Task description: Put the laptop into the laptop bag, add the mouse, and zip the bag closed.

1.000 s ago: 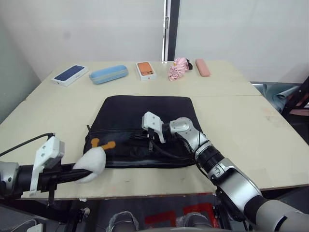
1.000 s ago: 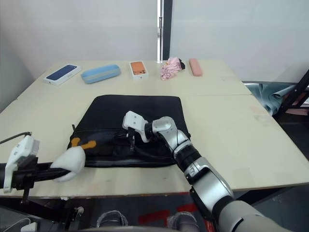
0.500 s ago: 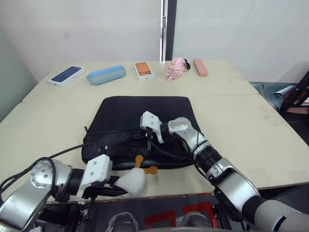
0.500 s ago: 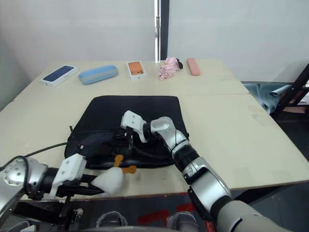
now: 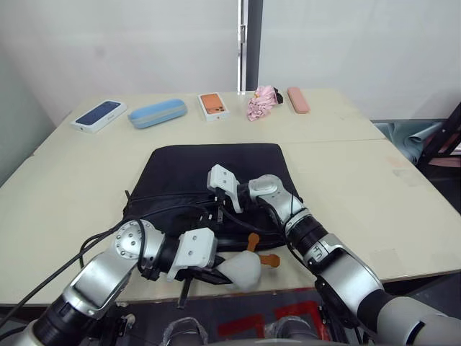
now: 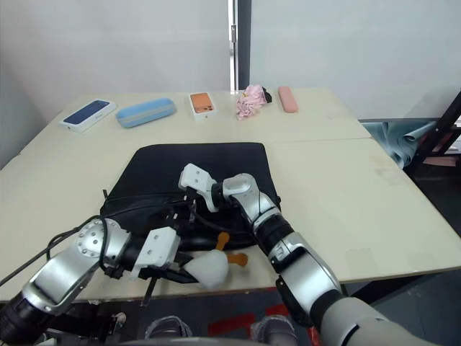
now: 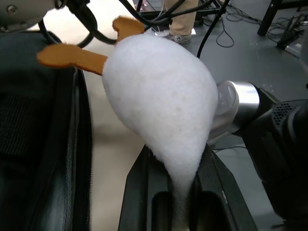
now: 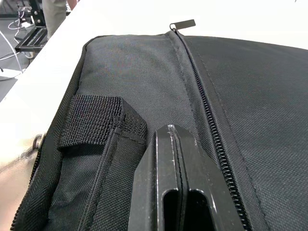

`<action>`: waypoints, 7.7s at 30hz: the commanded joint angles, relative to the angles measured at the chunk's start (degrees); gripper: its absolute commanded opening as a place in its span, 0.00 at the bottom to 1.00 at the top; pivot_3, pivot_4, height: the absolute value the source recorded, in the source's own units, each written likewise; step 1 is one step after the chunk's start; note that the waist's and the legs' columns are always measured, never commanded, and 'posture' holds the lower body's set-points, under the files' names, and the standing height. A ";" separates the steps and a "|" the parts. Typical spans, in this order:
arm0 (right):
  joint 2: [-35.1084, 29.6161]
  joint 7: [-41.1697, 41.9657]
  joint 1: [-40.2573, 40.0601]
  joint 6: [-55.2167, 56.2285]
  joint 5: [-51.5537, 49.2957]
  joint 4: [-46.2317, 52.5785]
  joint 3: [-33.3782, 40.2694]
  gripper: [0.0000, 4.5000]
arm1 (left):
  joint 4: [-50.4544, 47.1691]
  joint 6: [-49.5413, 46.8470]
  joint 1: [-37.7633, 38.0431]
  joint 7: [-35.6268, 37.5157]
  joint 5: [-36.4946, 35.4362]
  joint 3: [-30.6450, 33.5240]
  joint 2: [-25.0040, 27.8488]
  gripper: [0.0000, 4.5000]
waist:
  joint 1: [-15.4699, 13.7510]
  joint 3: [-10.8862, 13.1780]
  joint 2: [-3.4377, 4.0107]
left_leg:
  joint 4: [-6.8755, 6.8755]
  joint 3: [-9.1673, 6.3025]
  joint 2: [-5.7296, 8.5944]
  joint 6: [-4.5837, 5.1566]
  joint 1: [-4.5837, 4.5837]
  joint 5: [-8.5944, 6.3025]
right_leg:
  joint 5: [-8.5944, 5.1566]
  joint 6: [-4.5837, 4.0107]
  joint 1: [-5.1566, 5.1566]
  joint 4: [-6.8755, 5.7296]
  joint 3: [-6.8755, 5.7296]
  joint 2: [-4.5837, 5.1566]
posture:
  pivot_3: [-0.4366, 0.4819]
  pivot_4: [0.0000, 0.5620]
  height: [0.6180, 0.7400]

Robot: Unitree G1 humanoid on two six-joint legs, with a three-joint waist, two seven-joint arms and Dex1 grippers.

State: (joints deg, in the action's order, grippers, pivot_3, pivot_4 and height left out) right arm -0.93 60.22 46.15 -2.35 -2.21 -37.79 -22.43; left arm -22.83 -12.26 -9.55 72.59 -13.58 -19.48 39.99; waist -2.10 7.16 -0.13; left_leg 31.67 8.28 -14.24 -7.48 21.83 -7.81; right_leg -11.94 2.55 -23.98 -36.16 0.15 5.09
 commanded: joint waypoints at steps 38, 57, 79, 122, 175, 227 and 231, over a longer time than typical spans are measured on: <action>-0.14 -0.56 -1.31 -1.41 2.33 -4.47 0.41 0.00 | -3.33 6.47 17.93 -2.60 -7.97 19.29 10.19 0.99 | 0.08 -0.08 0.24 | -0.13 -0.05 -0.04 -0.01 0.02 -0.01 | -0.01 0.03 -0.15 0.00 -0.01 -0.01 | 0.48 0.27 1.00; -5.29 7.78 -1.75 -15.14 -13.11 18.70 8.77 0.00 | -2.23 -11.94 28.90 -4.13 -23.04 56.31 18.44 0.99 | -0.68 0.52 0.26 | -0.17 0.11 -0.05 -0.02 0.58 -0.01 | -0.04 0.08 -0.72 0.31 0.13 -0.27 | 0.48 0.27 1.00; -42.11 13.69 -21.07 -33.36 -29.65 63.77 20.02 1.00 | 35.64 -0.55 -25.53 -4.19 -7.62 16.23 -2.41 0.02 | -3.58 0.58 0.07 | 0.86 0.00 -0.04 -0.17 0.98 0.15 | 0.17 0.37 -0.83 -0.16 0.40 -0.31 | 0.48 0.27 1.00; -33.38 20.23 -19.67 -2.64 -7.10 41.92 -4.19 0.74 | 70.81 11.42 -35.16 0.32 8.10 8.47 -16.60 0.00 | -3.03 -0.39 -0.01 | 1.01 0.13 0.16 0.20 0.11 0.08 | 0.23 0.41 0.12 -0.04 0.56 0.01 | 0.48 0.27 1.00; -72.31 25.07 -36.76 -4.69 -12.14 31.27 25.59 0.01 | 74.18 19.76 -29.77 -2.32 9.56 7.84 -17.53 0.00 | -3.46 -0.97 0.10 | -0.32 1.31 0.37 0.16 -0.69 0.00 | -0.42 1.51 0.33 1.10 1.30 0.12 | 0.48 0.27 1.00; -48.39 14.23 -10.78 0.06 -1.11 5.37 17.28 0.09 | 66.53 18.46 -26.32 -1.35 9.58 7.06 -16.26 0.00 | -2.63 -0.96 0.18 | -0.52 1.80 0.29 0.30 -0.54 -0.28 | 0.01 0.80 0.03 1.35 1.32 0.17 | 0.48 0.27 1.00; -49.29 15.38 -11.17 -2.06 -2.91 7.97 18.40 0.39 | 66.22 18.38 -26.28 -1.33 9.39 7.16 -16.26 0.00 | -2.64 -0.96 0.18 | -0.55 1.83 0.29 0.29 -0.55 -0.29 | -0.01 0.82 0.01 1.35 1.33 0.18 | 0.48 0.27 1.00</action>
State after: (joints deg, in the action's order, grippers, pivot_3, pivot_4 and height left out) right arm -48.74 74.67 35.01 -3.57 -3.27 -32.52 -6.48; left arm 38.45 9.91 -40.23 70.73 -8.42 -8.64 23.21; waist -4.75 6.20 0.04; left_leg 31.12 10.11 -13.95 -7.20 21.27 -8.10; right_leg -11.94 3.37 -23.97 -34.80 1.49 5.27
